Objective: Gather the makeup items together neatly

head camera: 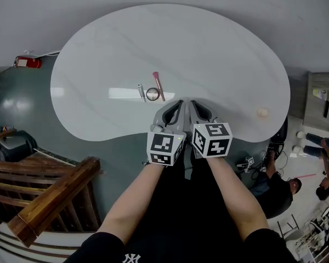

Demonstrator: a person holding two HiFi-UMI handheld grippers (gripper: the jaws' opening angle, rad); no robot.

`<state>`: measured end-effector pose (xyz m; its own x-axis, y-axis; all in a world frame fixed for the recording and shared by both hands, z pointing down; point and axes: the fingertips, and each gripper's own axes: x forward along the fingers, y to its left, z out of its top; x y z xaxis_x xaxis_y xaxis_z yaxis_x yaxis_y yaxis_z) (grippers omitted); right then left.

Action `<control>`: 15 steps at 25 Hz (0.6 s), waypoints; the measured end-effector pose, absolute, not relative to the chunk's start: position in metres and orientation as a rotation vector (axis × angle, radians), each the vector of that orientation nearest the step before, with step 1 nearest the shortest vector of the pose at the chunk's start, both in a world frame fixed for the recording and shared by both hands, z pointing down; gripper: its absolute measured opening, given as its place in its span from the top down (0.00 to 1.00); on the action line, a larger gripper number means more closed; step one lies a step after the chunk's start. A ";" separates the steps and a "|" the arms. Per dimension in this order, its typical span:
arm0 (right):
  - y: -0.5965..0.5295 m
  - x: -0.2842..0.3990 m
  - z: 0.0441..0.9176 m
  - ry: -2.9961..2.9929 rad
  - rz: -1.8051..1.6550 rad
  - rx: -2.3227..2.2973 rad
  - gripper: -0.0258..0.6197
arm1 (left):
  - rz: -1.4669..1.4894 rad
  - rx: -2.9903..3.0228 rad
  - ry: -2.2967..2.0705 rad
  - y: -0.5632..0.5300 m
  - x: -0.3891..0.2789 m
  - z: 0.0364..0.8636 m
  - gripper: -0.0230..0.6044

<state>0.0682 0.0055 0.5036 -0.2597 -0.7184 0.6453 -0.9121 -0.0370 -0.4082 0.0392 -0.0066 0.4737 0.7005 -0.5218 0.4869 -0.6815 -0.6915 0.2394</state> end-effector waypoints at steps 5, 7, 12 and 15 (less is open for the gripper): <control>0.011 0.087 0.495 -2.002 1.116 1.773 0.94 | 0.537 2.528 -0.906 0.000 0.063 0.469 0.95; 0.016 0.096 0.494 -1.994 1.098 1.784 0.93 | 0.542 2.531 -0.891 0.004 0.072 0.470 0.95; 0.034 0.127 0.492 -1.971 1.086 1.845 0.93 | 0.564 2.556 -0.829 0.017 0.102 0.469 0.95; 0.046 0.147 0.488 -1.970 1.062 1.883 0.93 | 0.574 2.566 -0.789 0.026 0.120 0.470 0.95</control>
